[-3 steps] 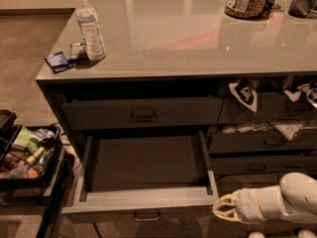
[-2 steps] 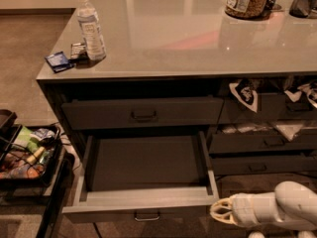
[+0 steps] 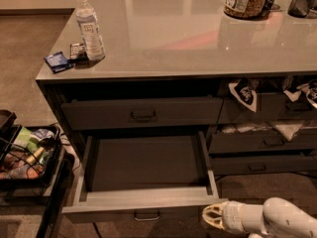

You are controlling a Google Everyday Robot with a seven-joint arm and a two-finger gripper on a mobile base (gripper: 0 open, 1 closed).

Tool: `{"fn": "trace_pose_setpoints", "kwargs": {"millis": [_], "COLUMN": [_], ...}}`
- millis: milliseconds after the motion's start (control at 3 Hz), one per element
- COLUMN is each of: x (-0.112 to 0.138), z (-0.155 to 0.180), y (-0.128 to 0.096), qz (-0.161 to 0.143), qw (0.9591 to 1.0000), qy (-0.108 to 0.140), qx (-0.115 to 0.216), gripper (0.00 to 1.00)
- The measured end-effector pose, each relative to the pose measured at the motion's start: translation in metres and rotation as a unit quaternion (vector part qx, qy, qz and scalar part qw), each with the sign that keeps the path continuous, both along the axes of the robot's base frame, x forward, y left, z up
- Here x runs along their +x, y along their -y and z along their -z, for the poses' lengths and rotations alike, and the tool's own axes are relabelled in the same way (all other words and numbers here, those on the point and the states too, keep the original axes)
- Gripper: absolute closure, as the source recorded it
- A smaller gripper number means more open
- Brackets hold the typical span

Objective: Close middle drawer

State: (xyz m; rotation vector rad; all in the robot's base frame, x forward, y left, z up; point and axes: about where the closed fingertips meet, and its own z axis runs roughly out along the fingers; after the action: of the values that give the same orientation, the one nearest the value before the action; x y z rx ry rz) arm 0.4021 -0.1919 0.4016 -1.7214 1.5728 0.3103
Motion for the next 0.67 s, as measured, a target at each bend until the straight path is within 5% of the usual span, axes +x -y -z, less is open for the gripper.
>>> {"fn": "trace_pose_setpoints", "kwargs": {"millis": [667], "x": [0.019], "z": [0.011], "y": [-0.019], "qz": [0.012], "qw": [0.9998], "qy": [0.016], "qx": [0.002], "gripper": [1.0]}}
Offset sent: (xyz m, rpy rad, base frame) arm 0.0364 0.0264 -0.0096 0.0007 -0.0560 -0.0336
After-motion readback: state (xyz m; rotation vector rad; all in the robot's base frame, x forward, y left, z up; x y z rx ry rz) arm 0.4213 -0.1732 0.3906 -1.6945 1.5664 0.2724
